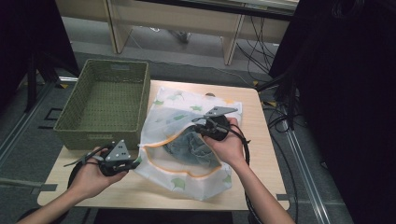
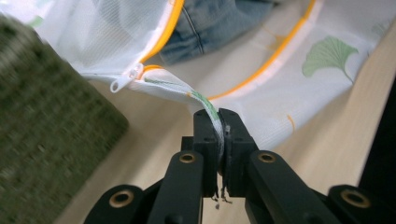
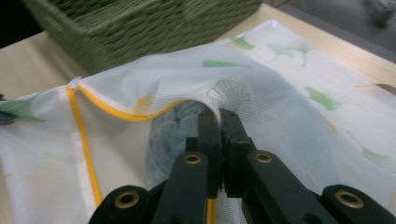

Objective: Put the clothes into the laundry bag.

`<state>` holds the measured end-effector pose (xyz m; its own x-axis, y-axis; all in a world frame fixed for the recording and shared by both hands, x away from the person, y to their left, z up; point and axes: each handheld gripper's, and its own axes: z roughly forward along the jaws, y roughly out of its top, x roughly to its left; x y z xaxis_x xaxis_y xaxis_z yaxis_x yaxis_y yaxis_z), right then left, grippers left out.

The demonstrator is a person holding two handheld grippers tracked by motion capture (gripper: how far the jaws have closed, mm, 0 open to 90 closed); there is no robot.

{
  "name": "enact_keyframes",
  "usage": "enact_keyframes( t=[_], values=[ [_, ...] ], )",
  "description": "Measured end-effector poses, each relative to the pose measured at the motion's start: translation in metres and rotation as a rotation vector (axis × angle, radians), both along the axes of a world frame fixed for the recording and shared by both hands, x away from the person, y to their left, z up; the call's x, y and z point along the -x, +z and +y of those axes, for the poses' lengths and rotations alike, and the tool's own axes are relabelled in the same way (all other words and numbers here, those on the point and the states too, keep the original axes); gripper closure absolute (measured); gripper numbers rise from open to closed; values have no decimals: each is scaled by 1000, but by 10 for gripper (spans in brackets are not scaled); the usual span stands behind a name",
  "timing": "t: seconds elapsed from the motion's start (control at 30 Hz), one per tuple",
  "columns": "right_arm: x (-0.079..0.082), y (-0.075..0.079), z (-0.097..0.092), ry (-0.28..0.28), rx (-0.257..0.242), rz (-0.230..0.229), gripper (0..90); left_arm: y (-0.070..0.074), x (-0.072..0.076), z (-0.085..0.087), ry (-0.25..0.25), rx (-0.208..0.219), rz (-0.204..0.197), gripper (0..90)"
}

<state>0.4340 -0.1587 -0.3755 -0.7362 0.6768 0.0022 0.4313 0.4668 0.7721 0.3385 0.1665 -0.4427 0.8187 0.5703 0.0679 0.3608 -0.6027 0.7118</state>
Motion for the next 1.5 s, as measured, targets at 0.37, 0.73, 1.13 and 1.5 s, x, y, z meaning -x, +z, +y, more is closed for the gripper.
enact_keyframes(
  t=[0.37, 0.73, 1.13, 1.5],
  values=[
    [19, -35, 18, 244, 205, 135, 896, -7, 10, -2, -11, 5, 32, 706],
    [30, -82, 9, 323, 330, 323, 893, 19, -18, -11, 7, 46, -60, 606],
    [24, -96, 2, 283, 394, 345, 893, -4, -27, -27, -21, -10, -30, 614],
    [34, -78, -9, 303, 306, 345, 674, -6, -32, -20, 25, 30, -71, 538]
  ],
)
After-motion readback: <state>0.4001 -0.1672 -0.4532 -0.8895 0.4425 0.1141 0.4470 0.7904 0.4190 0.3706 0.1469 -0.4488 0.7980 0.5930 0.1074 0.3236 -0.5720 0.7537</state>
